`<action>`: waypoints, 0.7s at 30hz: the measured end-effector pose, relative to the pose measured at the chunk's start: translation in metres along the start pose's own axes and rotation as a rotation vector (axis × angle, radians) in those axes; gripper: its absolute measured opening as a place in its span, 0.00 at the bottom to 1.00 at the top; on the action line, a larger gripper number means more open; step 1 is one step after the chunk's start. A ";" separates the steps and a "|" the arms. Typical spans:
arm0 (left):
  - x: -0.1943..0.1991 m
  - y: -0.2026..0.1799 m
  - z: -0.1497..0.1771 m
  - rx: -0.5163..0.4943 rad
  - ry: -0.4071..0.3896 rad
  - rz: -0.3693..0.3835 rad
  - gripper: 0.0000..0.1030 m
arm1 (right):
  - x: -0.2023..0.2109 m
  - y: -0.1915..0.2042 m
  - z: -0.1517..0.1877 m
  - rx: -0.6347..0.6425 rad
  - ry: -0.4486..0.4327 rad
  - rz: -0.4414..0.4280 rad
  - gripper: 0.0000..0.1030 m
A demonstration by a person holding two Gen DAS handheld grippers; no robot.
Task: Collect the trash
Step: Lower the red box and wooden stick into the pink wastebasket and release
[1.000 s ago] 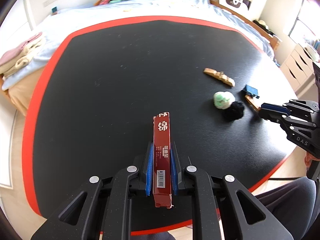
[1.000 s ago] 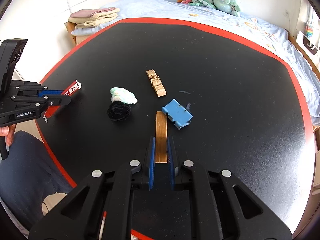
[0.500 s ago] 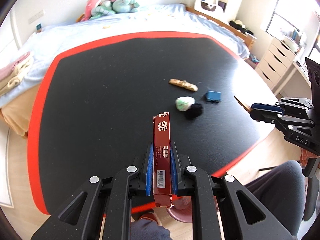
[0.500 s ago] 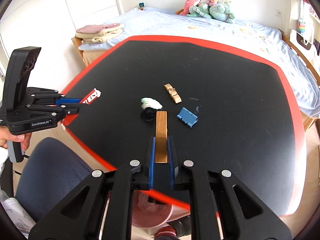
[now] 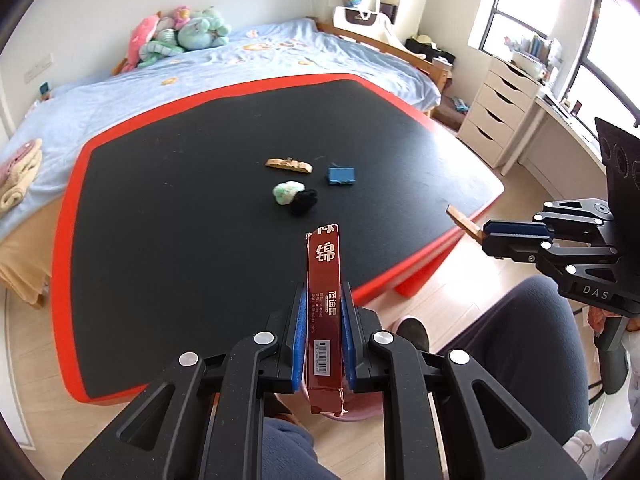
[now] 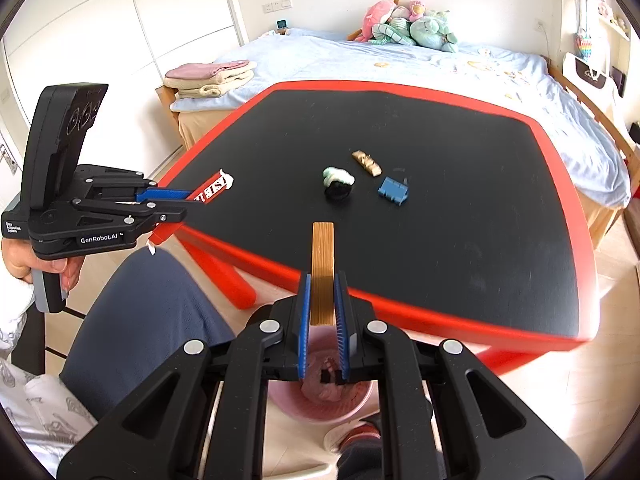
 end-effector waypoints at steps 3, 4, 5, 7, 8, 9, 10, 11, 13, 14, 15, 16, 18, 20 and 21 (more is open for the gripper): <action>0.005 -0.014 0.009 -0.032 0.004 0.026 0.15 | 0.006 0.006 0.014 -0.013 0.004 -0.008 0.11; 0.005 -0.018 0.013 -0.039 0.007 0.034 0.15 | 0.007 0.009 0.019 -0.016 0.008 -0.010 0.11; 0.006 -0.020 0.015 -0.044 0.009 0.040 0.15 | 0.008 0.010 0.023 -0.020 0.012 -0.013 0.11; 0.006 -0.025 0.020 -0.055 0.019 0.049 0.15 | 0.008 0.014 0.031 -0.023 0.019 -0.015 0.11; 0.006 -0.028 0.023 -0.060 0.024 0.054 0.15 | 0.009 0.016 0.035 -0.025 0.022 -0.017 0.11; 0.007 -0.030 0.026 -0.063 0.027 0.060 0.15 | 0.009 0.017 0.038 -0.027 0.025 -0.018 0.11; 0.007 -0.033 0.028 -0.068 0.032 0.065 0.15 | 0.009 0.019 0.040 -0.028 0.027 -0.018 0.11; 0.007 -0.036 0.031 -0.073 0.036 0.068 0.15 | 0.009 0.020 0.043 -0.028 0.029 -0.019 0.11; 0.007 -0.040 0.034 -0.080 0.040 0.077 0.15 | 0.010 0.023 0.047 -0.028 0.032 -0.022 0.11; 0.007 -0.042 0.035 -0.083 0.041 0.080 0.15 | 0.010 0.024 0.048 -0.028 0.033 -0.023 0.11; 0.007 -0.043 0.036 -0.085 0.043 0.082 0.15 | 0.009 0.025 0.049 -0.030 0.034 -0.025 0.11; 0.007 -0.044 0.037 -0.087 0.044 0.083 0.15 | 0.009 0.026 0.050 -0.030 0.035 -0.026 0.11; 0.008 -0.046 0.038 -0.091 0.044 0.087 0.15 | 0.010 0.027 0.051 -0.029 0.035 -0.027 0.11; 0.009 -0.047 0.037 -0.094 0.041 0.090 0.15 | 0.010 0.028 0.051 -0.029 0.035 -0.029 0.11; 0.009 -0.048 0.037 -0.095 0.041 0.091 0.15 | 0.010 0.028 0.051 -0.028 0.035 -0.029 0.11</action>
Point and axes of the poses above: each gripper's, at about its wrist camera, not at the fingertips, and x roughly against the way its jaws point, y to its left, z to its underside, the point moved 8 cm from there along -x, roughly the way its jaws point, and after that the axes turned 3 degrees about -x, right-handed, at the moved point
